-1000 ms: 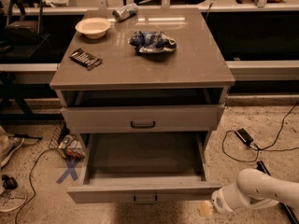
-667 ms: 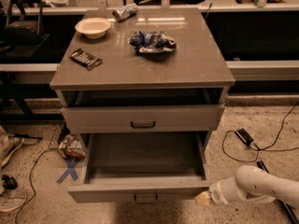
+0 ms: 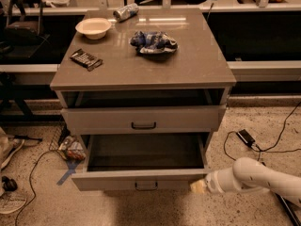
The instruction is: Close middle drawer
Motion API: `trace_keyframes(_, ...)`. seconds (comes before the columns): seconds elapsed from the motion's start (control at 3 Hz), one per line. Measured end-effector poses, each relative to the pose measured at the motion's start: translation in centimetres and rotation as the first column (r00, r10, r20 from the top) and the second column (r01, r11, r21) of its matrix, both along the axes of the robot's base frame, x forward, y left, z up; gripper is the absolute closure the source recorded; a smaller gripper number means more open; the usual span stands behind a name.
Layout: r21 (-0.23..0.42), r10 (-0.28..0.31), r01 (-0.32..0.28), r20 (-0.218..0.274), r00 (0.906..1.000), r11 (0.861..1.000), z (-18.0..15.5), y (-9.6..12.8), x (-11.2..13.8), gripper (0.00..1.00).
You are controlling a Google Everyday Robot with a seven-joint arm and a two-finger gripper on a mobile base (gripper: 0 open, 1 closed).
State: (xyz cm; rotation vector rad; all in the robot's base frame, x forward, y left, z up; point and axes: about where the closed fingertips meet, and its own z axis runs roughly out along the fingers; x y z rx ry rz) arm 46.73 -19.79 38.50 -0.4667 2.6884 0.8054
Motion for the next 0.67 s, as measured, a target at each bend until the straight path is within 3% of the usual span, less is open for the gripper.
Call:
trace_keyframes(0.33, 0.053, 0.006, -0.008, 0.052, 0.9986, 0.999, 0.37, 1.82, 3.86, 1.0)
trace_keyframes(0.67, 0.056, 0.005, -0.008, 0.055, 0.9985, 0.998, 0.42, 1.91, 4.13, 1.0)
